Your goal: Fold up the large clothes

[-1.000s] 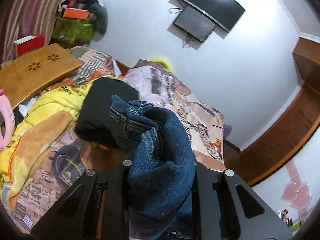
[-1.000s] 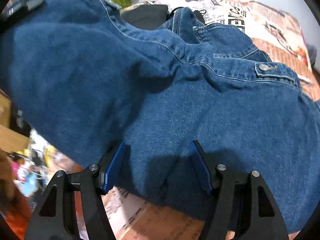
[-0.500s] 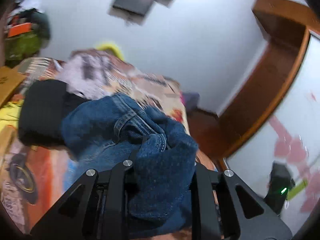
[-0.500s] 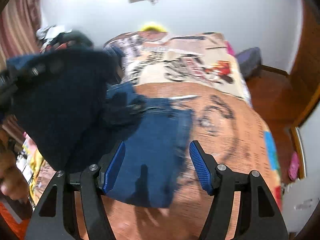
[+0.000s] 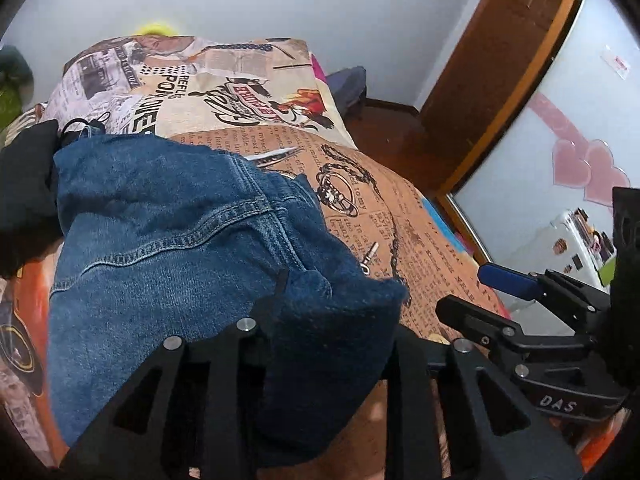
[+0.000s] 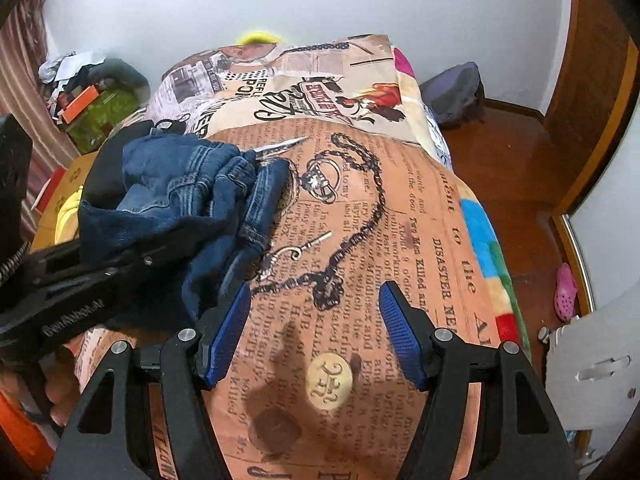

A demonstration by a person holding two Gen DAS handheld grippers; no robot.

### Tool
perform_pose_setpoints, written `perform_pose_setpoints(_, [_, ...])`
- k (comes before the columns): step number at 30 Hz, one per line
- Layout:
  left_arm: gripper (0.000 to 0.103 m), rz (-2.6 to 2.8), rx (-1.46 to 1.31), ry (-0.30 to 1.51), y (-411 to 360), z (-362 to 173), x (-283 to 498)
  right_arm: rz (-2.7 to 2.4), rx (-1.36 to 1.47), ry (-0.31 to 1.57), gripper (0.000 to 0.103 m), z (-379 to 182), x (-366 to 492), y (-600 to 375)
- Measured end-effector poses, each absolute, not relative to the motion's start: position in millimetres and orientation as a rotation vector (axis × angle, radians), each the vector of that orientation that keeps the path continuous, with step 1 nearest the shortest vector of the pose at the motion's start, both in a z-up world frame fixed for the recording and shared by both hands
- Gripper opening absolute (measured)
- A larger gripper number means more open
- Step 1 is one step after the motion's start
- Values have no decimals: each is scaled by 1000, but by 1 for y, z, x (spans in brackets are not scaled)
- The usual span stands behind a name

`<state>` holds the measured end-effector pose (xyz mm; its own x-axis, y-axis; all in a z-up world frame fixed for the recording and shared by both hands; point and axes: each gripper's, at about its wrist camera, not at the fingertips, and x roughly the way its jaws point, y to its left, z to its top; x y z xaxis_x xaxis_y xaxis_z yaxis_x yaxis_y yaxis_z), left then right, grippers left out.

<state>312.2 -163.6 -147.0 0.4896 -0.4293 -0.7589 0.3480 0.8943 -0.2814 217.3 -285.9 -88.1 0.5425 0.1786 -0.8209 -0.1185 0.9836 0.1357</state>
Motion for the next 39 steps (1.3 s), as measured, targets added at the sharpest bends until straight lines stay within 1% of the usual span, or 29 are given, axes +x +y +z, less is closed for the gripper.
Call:
perform_pose_setpoints(2, [38, -496, -104, 955, -160, -143, 309, 176, 67, 975, 63, -87, 214, -288])
perform_pose_setpoints(3, [41, -507, -106, 953, -160, -141, 306, 176, 68, 972, 63, -86, 214, -289])
perform_pose_setpoints(5, [50, -533, -98, 937, -161, -137, 304, 177, 71, 963, 63, -83, 212, -290])
perform_pose_setpoints(11, [51, -540, 5, 889, -165, -119, 290, 171, 70, 946, 63, -78, 212, -289])
perform_pose_setpoints(12, [53, -546, 1, 882, -162, -114, 288, 171, 68, 943, 63, -76, 211, -288])
perform_pose_setpoints(14, [65, -559, -10, 867, -153, -102, 287, 172, 58, 934, 63, -73, 211, -285])
perform_pose_setpoints(16, [69, -542, -22, 824, -138, -87, 285, 176, 45, 923, 63, -68, 212, -280])
perform_pose_setpoints(20, [75, -459, -26, 775, -107, -73, 291, 205, 39, 891, 63, -55, 215, -266])
perform_pose_setpoints(24, [76, -312, 11, 772, -68, -81, 301, 275, 40, 855, 63, -41, 222, -243])
perform_pose_setpoints(29, [76, -209, 62, 845, -34, -117, 310, 373, 9, 848, 63, -42, 235, -207])
perform_pose_setpoints(33, [76, -179, 64, 949, -18, -160, 313, 359, -1, 940, 63, -74, 252, -193])
perform_pose_setpoints(37, [78, -207, 21, 972, -14, -186, 304, 336, 23, 1038, 63, -107, 254, -206])
perform_pose_setpoints(38, [79, -215, 17, 969, -15, -188, 301, 344, 34, 1051, 64, -112, 252, -210])
perform_pose_setpoints(39, [80, -219, 16, 966, -14, -191, 300, 349, 48, 1058, 68, -116, 250, -216])
